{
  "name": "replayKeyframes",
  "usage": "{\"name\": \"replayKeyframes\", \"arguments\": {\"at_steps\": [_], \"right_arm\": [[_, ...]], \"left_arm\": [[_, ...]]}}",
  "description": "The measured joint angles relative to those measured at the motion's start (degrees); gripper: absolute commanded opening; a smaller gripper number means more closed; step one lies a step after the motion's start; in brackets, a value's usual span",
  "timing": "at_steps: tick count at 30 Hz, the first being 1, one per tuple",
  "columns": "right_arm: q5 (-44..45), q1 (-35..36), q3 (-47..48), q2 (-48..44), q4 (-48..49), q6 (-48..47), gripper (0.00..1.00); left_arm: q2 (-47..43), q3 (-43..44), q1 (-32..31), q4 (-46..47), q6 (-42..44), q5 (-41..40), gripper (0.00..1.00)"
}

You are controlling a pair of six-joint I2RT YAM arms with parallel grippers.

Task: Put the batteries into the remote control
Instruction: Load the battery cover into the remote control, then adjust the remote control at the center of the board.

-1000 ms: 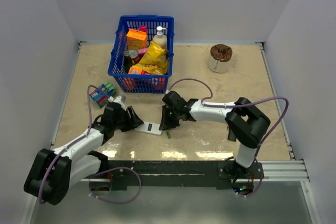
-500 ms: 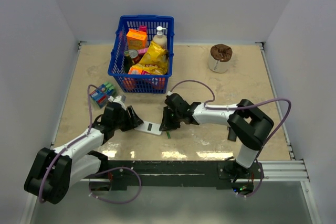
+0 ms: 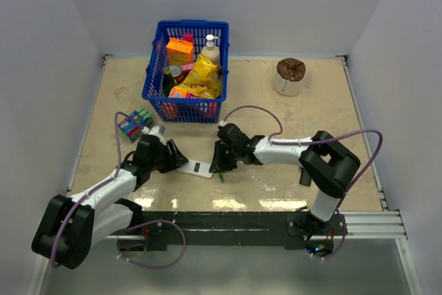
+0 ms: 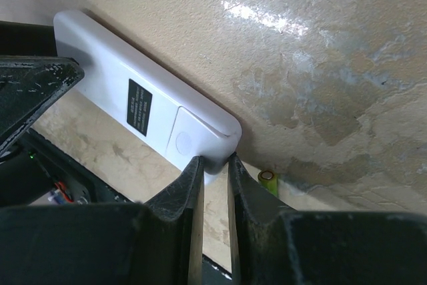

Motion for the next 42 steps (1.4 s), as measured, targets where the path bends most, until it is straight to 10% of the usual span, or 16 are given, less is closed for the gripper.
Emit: {"name": "replayKeyframes", "arguments": {"at_steps": [17, 27, 32, 42], "right_arm": [[-4.2, -0.2, 3.9, 3.6, -1.8, -1.6, 0.00], [5.7, 3.0, 3.7, -0.8, -2.6, -3.0, 0.48], [14.5, 3.6, 4.0, -11.5, -6.7, -6.2, 0.73], [23.6, 1.2, 4.7, -26.1, -12.5, -13.7, 0.68]], "left_arm": [[1.7, -1.4, 1.1, 5.5, 1.3, -1.9, 0.55], [-4.7, 0.2, -0.2, -2.8, 1.0, -1.6, 0.99], [-6.1, 5.1, -0.9, -13.0, 1.4, -4.9, 1.00], [-12.8, 14.0, -0.9, -21.5, 3.7, -14.0, 1.00]]}}
